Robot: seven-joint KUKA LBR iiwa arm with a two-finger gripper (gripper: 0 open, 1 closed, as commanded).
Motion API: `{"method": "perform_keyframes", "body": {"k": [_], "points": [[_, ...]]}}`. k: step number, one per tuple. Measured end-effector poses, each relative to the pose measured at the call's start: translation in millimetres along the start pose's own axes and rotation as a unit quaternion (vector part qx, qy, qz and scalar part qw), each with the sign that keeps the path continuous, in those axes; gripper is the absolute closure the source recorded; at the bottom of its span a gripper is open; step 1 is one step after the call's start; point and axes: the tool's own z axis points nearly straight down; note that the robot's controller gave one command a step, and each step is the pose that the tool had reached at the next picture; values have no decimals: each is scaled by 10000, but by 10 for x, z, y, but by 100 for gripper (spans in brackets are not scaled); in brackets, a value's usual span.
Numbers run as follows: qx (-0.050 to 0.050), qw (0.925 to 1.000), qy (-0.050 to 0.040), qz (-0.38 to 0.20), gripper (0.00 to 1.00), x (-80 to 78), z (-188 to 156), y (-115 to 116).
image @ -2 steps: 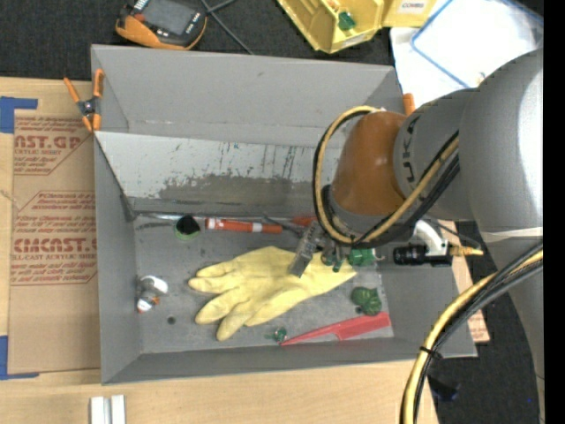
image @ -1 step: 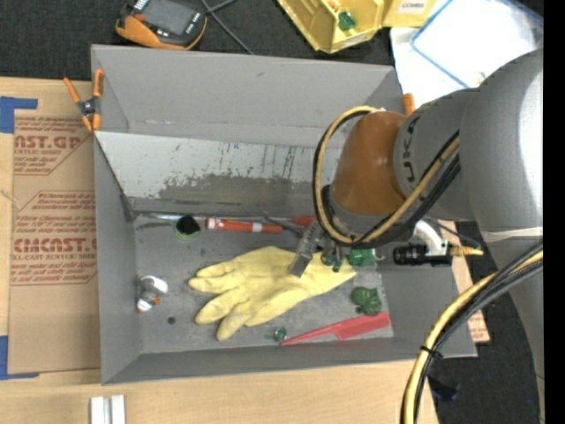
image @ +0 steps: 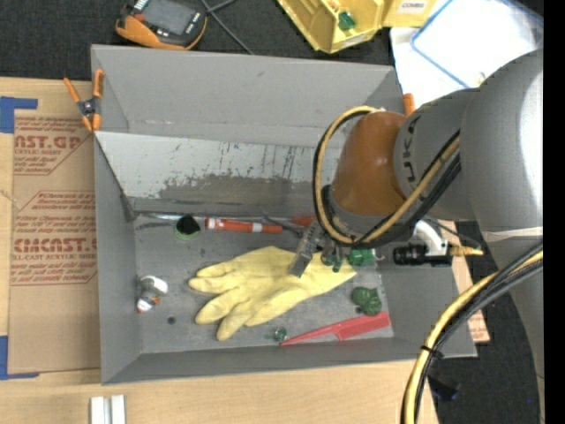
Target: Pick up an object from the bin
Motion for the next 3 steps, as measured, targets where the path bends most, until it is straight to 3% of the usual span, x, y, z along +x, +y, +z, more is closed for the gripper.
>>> {"method": "perform_keyframes", "body": {"k": [3], "points": [[0, 10000, 0, -1, 100, 0, 0, 1]]}}
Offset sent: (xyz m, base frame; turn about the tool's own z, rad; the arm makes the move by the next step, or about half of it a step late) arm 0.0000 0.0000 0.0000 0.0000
